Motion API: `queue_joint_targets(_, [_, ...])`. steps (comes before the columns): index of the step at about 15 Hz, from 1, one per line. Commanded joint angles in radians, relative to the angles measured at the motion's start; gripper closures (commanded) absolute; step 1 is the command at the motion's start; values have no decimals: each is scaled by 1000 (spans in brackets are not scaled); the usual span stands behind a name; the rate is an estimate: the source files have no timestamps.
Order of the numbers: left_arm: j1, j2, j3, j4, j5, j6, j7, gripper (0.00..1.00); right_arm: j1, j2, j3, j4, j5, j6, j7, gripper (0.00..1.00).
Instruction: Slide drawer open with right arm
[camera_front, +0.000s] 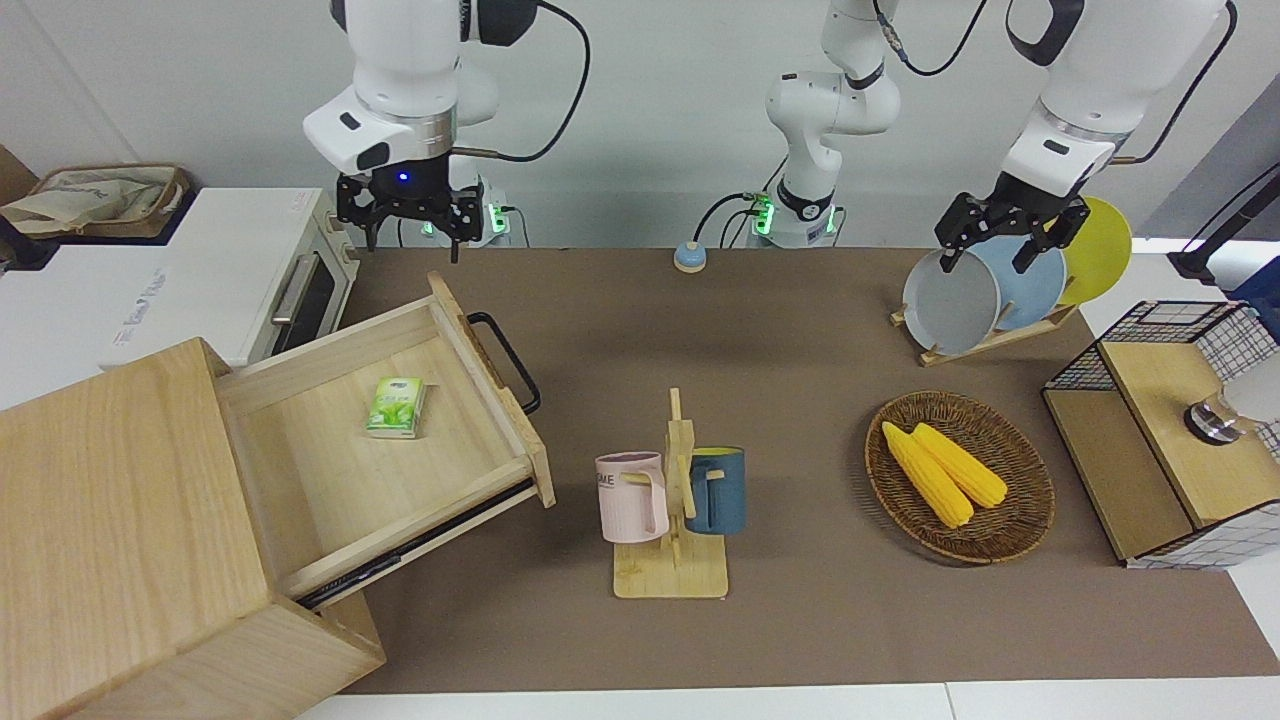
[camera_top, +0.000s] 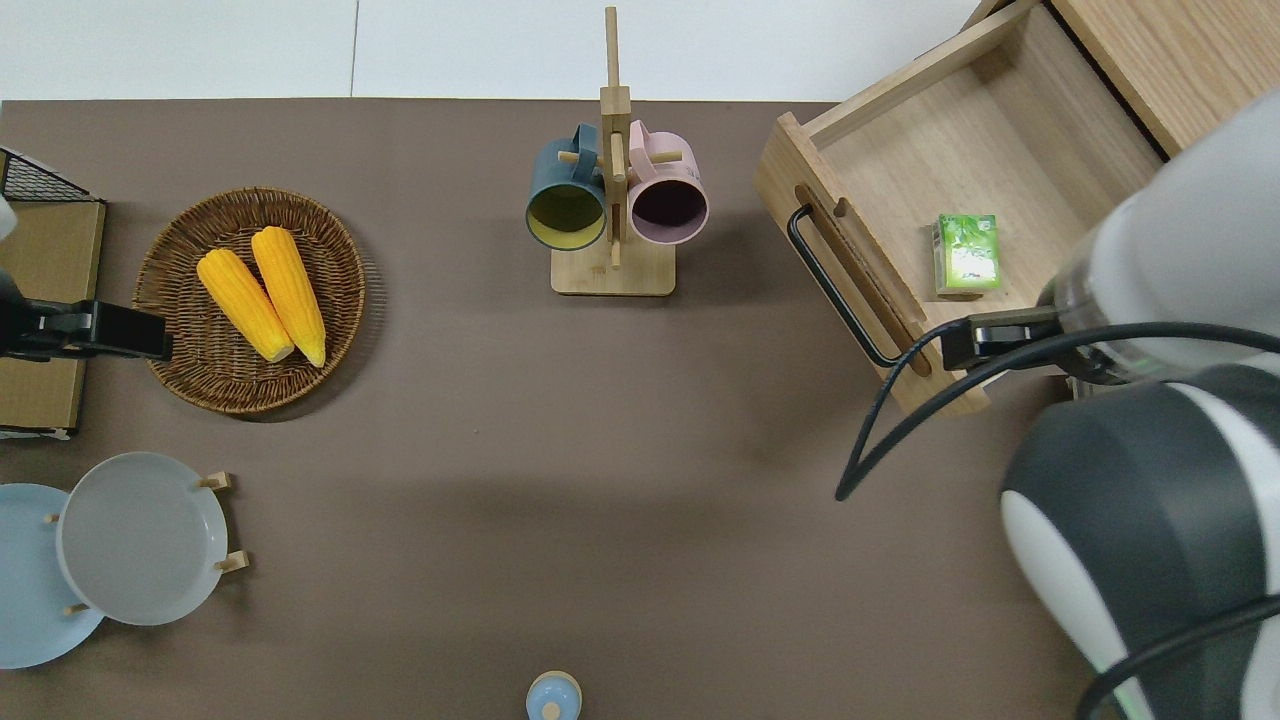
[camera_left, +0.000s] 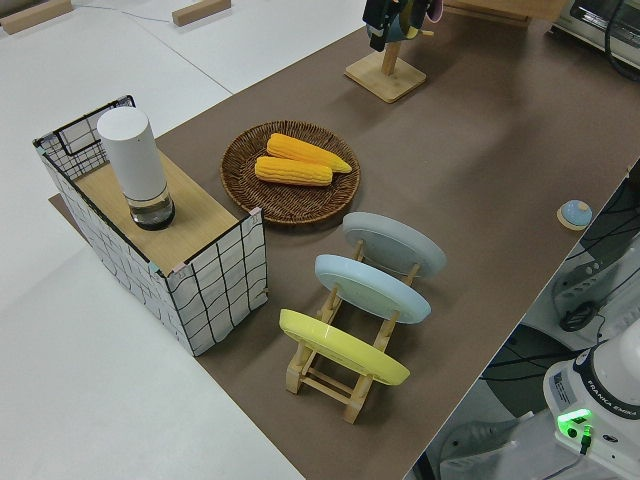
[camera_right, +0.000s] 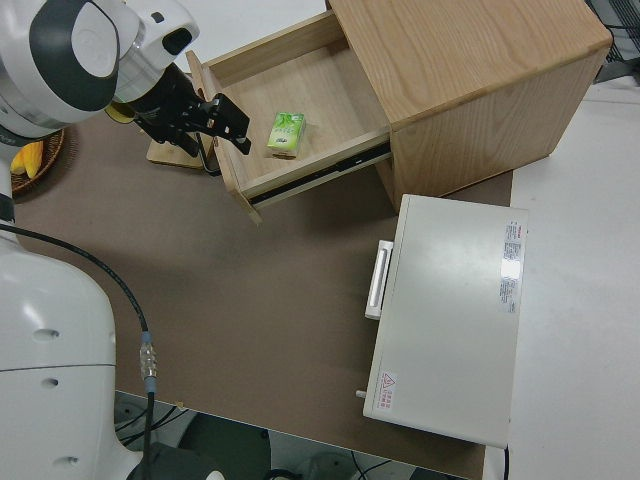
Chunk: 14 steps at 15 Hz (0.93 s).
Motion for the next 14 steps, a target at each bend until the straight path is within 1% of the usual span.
queue_joint_targets(1, [-17,12,16,20,14,1,6,5,-97,-73,14,-106,92,60,-92,13])
queue_joint_targets(2, [-17,12,16,20,14,1,6,2,-119,-78,14,-113,115,70,-106,13])
queue_joint_targets(5, [-17,12,16,20,15,1,6,2,-159,-105,13,-174,143,122,-163,13])
queue_joint_targets(6, [-17,12,16,20,14,1,6,5,-165,-109,13,-188,144,132,-178,13])
queue_joint_targets(7, [-17,12,16,20,14,1,6,2,-180,-112,10,-198,172,142,-203,13])
queue_joint_targets(9, [-17,12,16,20,14,1,6,5,-223,-110,-6,-204,256,162,-288,13])
queue_joint_targets(10, [-17,12,16,20,15,1,6,2,-233,-107,-12,-202,271,164,-325,13])
queue_joint_targets(12, [-17,12,16,20,14,1,6,5,-225,-101,-15,-198,259,164,-321,11])
queue_joint_targets(14, [-17,12,16,20,14,1,6,2,-223,-98,-15,-190,247,166,-277,13])
